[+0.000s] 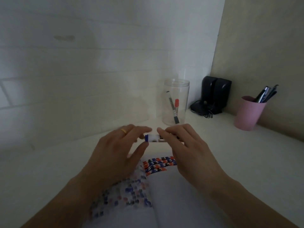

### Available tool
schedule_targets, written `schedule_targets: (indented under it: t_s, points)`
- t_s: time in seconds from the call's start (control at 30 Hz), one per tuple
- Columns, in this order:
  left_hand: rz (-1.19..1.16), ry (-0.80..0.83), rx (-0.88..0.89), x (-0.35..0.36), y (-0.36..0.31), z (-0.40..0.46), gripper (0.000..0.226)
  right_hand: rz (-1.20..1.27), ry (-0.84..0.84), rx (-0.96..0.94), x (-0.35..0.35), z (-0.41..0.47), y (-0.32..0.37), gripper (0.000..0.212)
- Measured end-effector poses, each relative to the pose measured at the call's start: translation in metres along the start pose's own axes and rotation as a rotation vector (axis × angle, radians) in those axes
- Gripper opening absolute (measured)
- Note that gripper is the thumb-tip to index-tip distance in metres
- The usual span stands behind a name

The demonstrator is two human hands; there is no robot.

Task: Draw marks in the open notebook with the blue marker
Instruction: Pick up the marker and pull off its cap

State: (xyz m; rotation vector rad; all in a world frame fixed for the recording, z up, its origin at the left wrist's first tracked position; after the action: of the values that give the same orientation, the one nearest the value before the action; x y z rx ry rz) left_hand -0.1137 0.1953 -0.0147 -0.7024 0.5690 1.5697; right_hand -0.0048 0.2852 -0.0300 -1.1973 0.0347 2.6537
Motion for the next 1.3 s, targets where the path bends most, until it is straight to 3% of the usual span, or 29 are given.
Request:
schedule_targets:
  t_s: [0.07, 0.17, 0.27, 0.37, 0.5, 0.67, 0.83, 1.13, 1.3]
  points:
    - [-0.035, -0.002, 0.073, -0.001, -0.008, -0.002, 0.024, 0.005, -0.029, -0.001, -0.001, 0.000, -0.002, 0.066]
    - [-0.101, -0.049, 0.091, -0.004, -0.013, -0.001, 0.025, 0.017, -0.131, 0.072, -0.011, -0.001, -0.009, 0.034]
    - [-0.147, -0.064, 0.048, -0.005, -0.013, 0.000, 0.040, 0.167, -0.186, 0.202, -0.017, -0.002, -0.019, 0.023]
    - [-0.148, -0.041, -0.008, 0.000, -0.009, 0.000, 0.051, 0.503, -0.229, 0.395, -0.015, -0.009, -0.034, 0.018]
    - [-0.128, 0.006, -0.001, 0.009, -0.011, 0.000, 0.046, 1.106, -0.139, 0.749, 0.015, -0.024, -0.048, 0.020]
    - [-0.084, 0.041, 0.056, 0.015, -0.018, 0.000, 0.037, 1.537, -0.206, 0.900, 0.027, -0.029, -0.047, 0.018]
    - [-0.060, 0.045, 0.087, 0.014, -0.025, 0.001, 0.035, 1.498, -0.145, 0.828, 0.031, -0.024, -0.037, 0.044]
    - [-0.063, 0.206, 0.111, 0.025, -0.035, 0.000, 0.032, 1.527, -0.143, 0.735, 0.025, -0.020, -0.030, 0.042]
    - [-0.184, 0.264, 0.127, 0.028, -0.038, 0.001, 0.026, 1.560, -0.139, 0.731, 0.025, -0.021, -0.026, 0.040]
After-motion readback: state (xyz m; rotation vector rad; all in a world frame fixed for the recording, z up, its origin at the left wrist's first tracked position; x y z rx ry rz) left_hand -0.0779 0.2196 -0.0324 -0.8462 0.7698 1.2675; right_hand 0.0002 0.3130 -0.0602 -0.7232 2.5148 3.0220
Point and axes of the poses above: each hand's wrist, its own z-axis towards the middle knuckle, its own x-axis out of the palm, y = z × x, the point moved 9 cm from there along z, towards the middle knuckle, and after that the axes turned 3 degrees about z, right-handed, at the moved point
